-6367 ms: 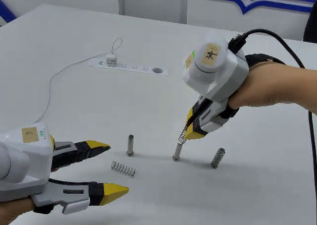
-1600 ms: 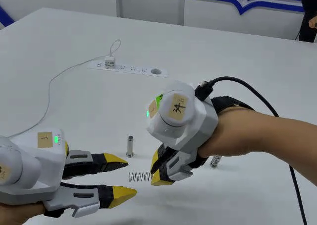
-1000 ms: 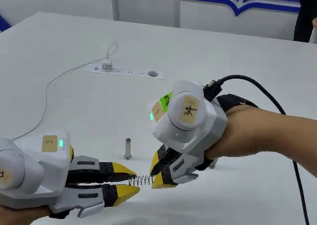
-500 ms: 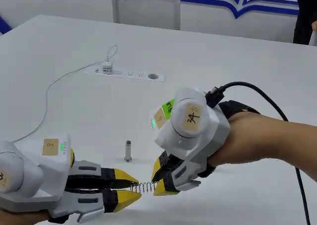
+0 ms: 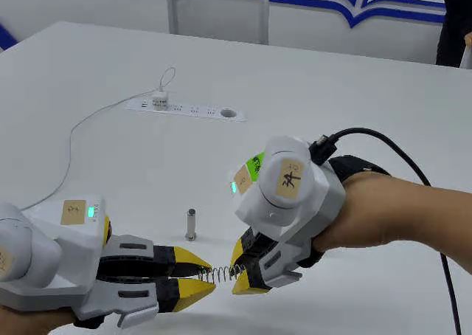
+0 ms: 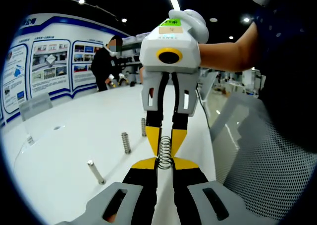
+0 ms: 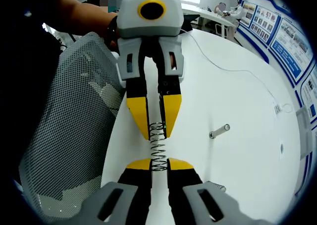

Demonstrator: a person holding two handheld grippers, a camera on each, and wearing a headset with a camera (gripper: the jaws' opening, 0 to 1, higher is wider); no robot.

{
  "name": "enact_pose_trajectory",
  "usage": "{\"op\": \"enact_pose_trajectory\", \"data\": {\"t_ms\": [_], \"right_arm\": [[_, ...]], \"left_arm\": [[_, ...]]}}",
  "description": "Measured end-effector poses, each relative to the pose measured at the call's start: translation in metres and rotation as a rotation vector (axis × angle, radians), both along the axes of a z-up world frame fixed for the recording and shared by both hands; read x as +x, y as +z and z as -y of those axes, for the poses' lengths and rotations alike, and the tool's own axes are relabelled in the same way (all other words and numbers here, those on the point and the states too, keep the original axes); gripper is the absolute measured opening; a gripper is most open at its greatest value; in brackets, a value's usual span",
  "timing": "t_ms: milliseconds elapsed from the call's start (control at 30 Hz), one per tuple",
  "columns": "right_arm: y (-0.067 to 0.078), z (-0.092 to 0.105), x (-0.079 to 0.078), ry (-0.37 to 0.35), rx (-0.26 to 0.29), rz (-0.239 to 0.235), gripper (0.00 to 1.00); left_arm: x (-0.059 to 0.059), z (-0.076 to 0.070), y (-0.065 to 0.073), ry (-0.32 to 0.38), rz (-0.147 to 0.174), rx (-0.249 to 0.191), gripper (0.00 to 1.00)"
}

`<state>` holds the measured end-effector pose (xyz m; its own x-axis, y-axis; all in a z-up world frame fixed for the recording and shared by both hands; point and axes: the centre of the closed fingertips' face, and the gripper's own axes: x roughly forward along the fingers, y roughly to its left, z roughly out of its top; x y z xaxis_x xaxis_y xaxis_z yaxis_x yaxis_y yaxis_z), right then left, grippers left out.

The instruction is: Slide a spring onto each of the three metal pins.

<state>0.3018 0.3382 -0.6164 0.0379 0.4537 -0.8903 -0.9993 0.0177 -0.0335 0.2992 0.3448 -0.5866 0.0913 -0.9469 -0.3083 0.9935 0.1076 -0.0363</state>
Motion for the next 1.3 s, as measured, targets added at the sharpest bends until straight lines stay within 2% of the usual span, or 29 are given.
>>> {"op": "enact_pose_trajectory", "data": {"t_ms": [233,467,600,967,1300], "right_arm": [[0.014,-0.005,0.001,-0.005,0.022,0.012,0.12],[0.028,-0.017,0.0,-0.008,0.069,0.0,0.12],[0.031,-0.024,-0.001,0.0,0.075,0.002,0.12],[0.036,-0.031,-0.001,0.022,0.069,0.01,0.12],[0.034,-0.031,0.003,0.019,0.053,0.009,0.12]], "left_arm": [[0.001,-0.001,-0.005,0.002,-0.003,0.014,0.1],[0.002,-0.001,-0.009,0.006,-0.008,0.021,0.1],[0.002,-0.001,-0.009,0.01,-0.009,0.02,0.1],[0.004,0.002,-0.009,0.014,-0.007,0.017,0.1],[0.007,0.001,-0.011,0.035,-0.002,0.02,0.11]]}}
